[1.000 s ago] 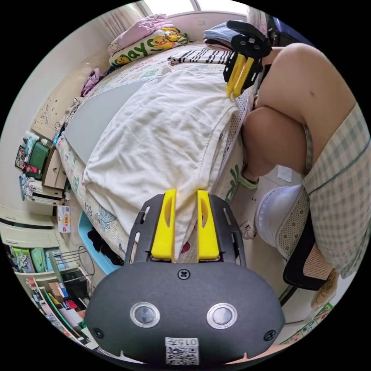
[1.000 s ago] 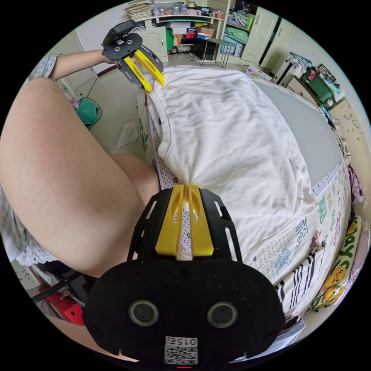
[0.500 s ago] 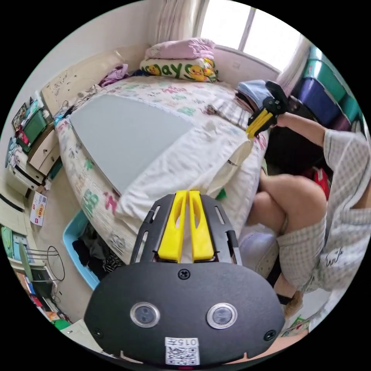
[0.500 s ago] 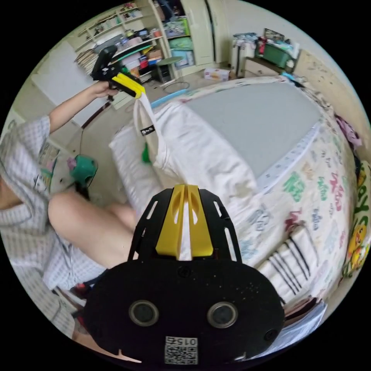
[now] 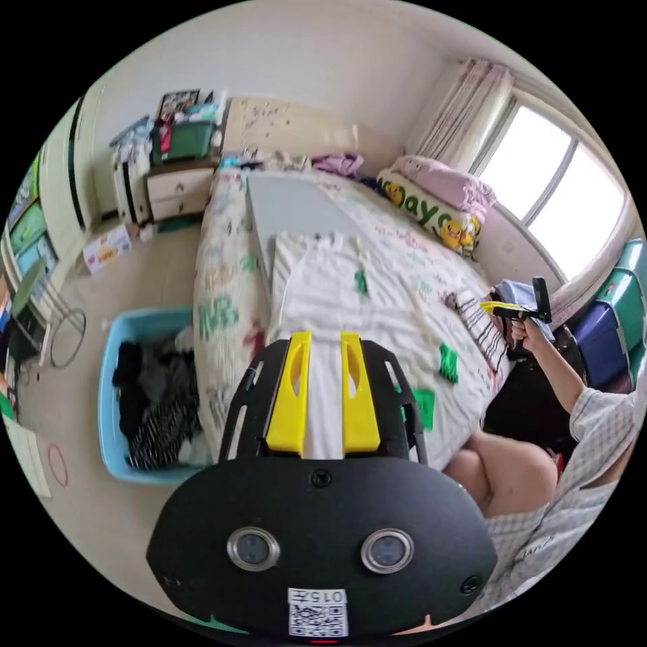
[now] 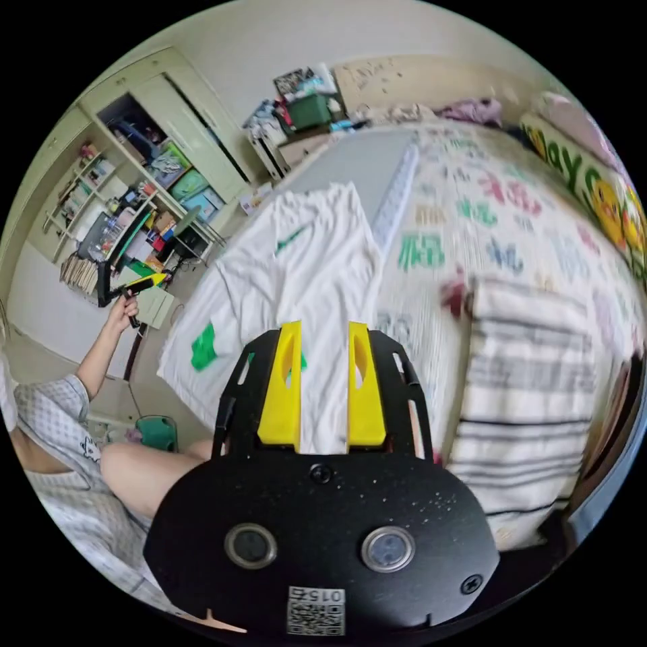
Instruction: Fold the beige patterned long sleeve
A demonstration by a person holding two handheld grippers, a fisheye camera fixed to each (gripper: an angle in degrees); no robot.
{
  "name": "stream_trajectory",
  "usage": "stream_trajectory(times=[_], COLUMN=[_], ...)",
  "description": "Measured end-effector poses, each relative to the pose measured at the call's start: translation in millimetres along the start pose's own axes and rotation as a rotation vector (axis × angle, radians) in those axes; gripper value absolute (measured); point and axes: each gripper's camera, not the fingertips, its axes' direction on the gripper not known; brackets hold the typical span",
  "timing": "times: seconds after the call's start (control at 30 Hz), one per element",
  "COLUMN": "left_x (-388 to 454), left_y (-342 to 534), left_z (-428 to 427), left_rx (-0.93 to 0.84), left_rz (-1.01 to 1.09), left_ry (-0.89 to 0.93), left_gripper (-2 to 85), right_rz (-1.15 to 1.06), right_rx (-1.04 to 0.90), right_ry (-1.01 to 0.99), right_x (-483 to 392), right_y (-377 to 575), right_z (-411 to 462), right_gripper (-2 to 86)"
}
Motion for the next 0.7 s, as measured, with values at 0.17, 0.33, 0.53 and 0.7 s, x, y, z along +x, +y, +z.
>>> stream_trajectory(times=[0.17,0.33,0.53,0.7], left_x=[-37,-34,-28,-19], left_y=[155,201,198,205], left_z=[3,-9,-5,-36], left_rx=[-0.195,-0.141,-0.203,-0.151], left_rz=[-0.255,-0.306,-0.275,-0.235], left_ry=[0.042,0.104,0.099,0.01], left_gripper=[11.1,9.4,0.0,-0.5], right_rz=[0.259,0.234,0.301,0.342], right_rx=[-0.14,-0.116,-0.125,-0.029], right_ry=[-0.086,-0.137,-0.148,-0.132], right_x=[58,40,41,39], right_y=[194,230,253,295], right_z=[48,65,83,53], right_gripper=[11.9,9.0,0.5,0.2])
